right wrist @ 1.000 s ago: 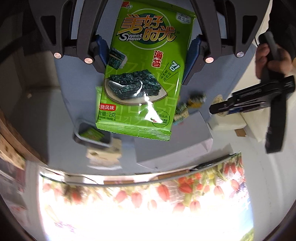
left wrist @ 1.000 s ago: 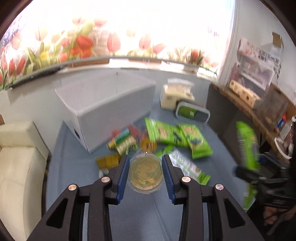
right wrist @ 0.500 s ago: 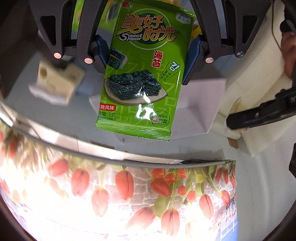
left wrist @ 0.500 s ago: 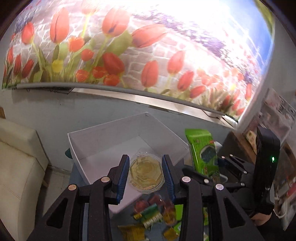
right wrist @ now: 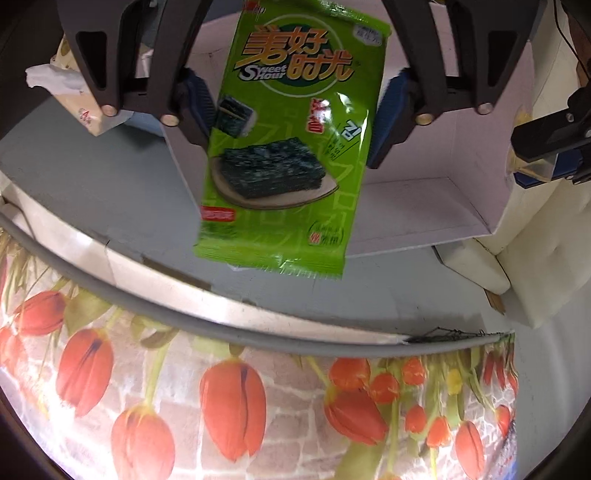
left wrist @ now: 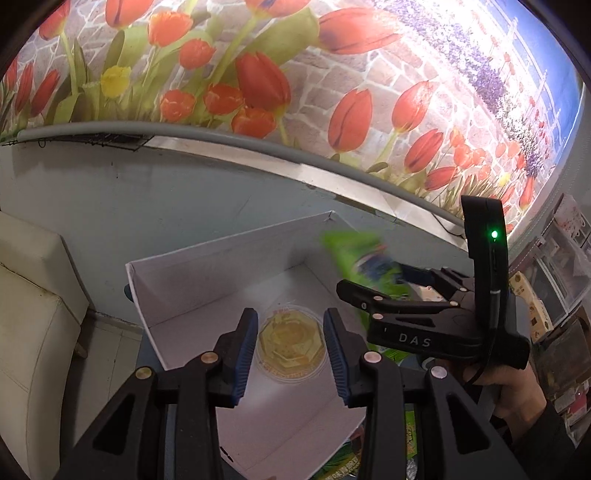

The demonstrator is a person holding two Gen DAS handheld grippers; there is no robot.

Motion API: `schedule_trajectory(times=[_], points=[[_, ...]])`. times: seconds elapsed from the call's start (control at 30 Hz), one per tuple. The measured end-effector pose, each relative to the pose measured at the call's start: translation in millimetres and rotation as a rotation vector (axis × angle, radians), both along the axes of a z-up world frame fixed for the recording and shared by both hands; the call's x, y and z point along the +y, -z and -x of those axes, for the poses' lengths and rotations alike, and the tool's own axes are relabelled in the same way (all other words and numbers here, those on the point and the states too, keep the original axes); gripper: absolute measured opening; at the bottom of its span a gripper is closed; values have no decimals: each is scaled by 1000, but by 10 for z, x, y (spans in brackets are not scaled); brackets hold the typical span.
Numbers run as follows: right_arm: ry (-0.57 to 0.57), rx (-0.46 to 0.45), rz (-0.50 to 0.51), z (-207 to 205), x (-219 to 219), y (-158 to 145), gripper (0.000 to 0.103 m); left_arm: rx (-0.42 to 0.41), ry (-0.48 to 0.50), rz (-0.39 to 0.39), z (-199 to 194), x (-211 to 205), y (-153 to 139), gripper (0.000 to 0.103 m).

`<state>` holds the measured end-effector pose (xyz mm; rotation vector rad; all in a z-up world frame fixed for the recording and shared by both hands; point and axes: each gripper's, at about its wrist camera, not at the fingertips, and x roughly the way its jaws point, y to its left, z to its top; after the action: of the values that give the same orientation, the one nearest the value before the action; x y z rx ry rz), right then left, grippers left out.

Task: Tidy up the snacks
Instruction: 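Carry the jelly cup and seaweed pack into the white box and open both grippers, then withdraw both grippers from the box back toward the snacks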

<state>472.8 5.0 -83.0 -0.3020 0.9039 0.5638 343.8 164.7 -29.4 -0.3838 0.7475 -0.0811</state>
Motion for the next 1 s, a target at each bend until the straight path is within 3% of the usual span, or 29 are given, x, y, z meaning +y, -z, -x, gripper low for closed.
schedule_trajectory(times=[0.1,0.27,0.33,0.6,0.8,0.9,1.0], points=[[22,-27,30,-27,-37,30,96,11,10,-18,-11,-1,97,74],[42,-64,-22,58,-264,-117,97,20,27,-42,2,-86,174,92],[48,-79,-60,160,-376,-210,102,25,35,-61,36,-165,185,101],[46,-162,-123,637,-747,-585,103,25,29,-221,352,-441,141,103],[121,-189,-316,1207,-1283,-876,103,-57,5,-305,948,-624,-125,103],[160,-163,-307,1538,-1505,-861,103,-111,-37,-350,1306,-742,-235,103],[174,-172,-274,1921,-1729,-774,103,-145,-19,-365,1701,-910,-320,103]])
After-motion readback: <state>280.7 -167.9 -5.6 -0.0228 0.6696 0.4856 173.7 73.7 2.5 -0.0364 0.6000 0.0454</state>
